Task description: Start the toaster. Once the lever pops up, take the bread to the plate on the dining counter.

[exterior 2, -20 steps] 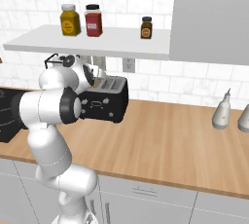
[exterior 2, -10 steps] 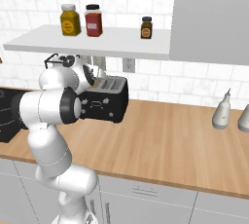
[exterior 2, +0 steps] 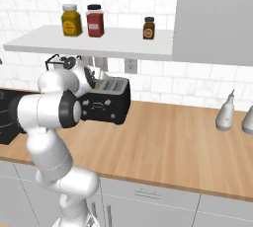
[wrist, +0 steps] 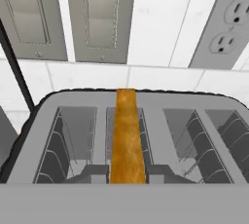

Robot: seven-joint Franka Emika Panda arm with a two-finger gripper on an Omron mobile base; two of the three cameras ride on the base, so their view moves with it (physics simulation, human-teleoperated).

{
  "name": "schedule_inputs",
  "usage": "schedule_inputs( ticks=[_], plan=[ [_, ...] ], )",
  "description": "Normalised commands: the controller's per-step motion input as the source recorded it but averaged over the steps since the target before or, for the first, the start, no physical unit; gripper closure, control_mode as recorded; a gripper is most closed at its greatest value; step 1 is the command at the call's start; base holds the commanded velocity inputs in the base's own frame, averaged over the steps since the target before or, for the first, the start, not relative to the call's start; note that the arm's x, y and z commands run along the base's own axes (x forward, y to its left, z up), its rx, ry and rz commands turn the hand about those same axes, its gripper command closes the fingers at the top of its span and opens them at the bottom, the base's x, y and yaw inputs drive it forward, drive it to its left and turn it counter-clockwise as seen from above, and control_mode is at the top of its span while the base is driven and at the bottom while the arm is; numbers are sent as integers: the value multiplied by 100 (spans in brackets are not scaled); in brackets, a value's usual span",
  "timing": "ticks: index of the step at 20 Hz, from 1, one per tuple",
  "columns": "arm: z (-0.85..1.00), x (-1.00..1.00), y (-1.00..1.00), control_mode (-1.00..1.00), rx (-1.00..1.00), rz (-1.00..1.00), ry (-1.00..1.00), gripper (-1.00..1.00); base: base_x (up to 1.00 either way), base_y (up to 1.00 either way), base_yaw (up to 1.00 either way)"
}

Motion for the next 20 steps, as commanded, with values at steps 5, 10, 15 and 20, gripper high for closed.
schedule_inputs(
  ticks=[5, 10, 15, 20],
  plan=[
    [0, -38, -2, -100, 2, 0, -8, 100, 0, 0, 0],
    [11, -15, 0, -100, 2, 0, -8, 100, 0, 0, 0],
    [47, -2, 0, -100, 3, 0, -4, 100, 0, 0, 0],
    [43, -13, 0, -100, 6, 0, 0, 100, 0, 0, 0]
  ],
)
